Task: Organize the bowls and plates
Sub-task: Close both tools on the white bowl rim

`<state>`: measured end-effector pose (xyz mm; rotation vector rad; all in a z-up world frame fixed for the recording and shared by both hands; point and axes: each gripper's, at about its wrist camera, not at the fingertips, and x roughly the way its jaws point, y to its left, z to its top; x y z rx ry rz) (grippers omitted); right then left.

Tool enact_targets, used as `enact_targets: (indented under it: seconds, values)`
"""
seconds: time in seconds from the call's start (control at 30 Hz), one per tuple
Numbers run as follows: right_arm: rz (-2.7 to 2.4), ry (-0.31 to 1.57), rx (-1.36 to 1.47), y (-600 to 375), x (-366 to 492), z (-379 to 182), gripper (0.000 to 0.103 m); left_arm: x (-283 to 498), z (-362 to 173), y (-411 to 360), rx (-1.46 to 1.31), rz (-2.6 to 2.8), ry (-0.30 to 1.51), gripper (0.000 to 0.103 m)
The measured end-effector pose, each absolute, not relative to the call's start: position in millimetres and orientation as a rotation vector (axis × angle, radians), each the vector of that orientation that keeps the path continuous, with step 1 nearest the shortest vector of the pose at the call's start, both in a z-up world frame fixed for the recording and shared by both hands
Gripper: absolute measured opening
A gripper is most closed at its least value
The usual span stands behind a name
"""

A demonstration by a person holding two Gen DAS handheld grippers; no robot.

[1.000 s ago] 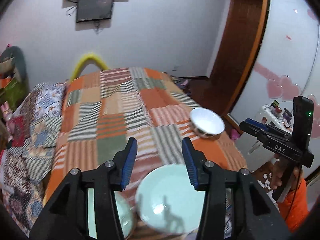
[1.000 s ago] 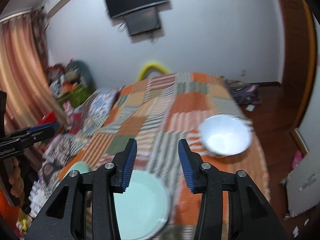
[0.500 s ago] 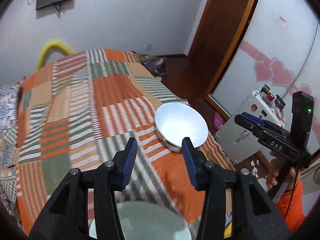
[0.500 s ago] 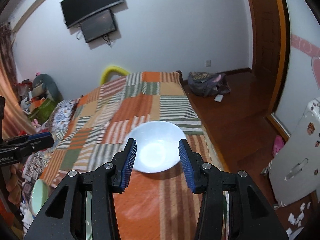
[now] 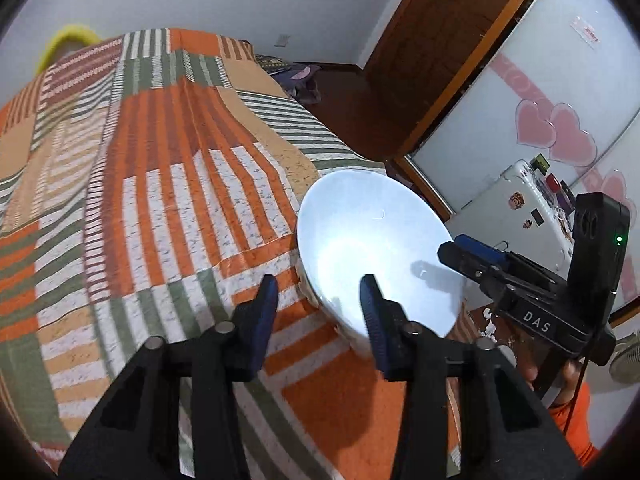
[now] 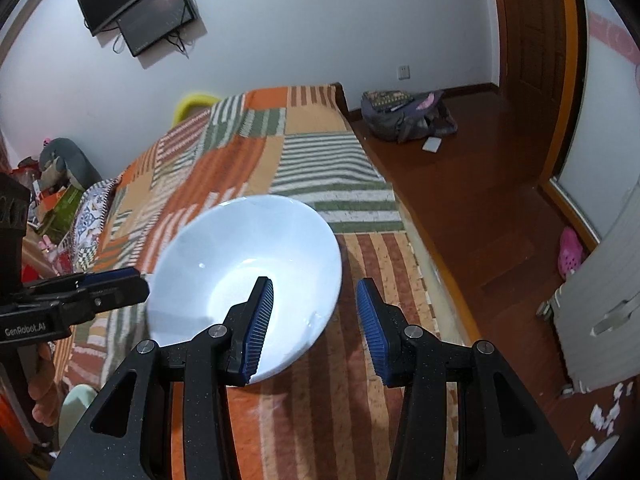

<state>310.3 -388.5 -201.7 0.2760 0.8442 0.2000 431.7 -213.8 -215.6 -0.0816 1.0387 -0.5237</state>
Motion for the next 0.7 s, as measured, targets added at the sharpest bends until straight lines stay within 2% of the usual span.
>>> enact_targets:
  seconds: [0.1,0.2,0.5,0.7]
  values:
    - [0.212,0.863,0.292,-389,315,-207,0.029,436,-225,-220,-0.071,-0.545,1.056,0.018]
    - [0.240,0.900,0.313,-387,318,-214,0.017,437,-228,-221,-0.085,-0.546,1.044,0.017]
    - [0.226,0.881,0.301,-385,314,-208,0.015,434,-223,-219,-0.070,-0.530,1.043,0.014]
    - [0.247,0.843,0.290,-375,303,-187,0.015,411,-193,-208,-0.066,-0.514,0.971,0.014]
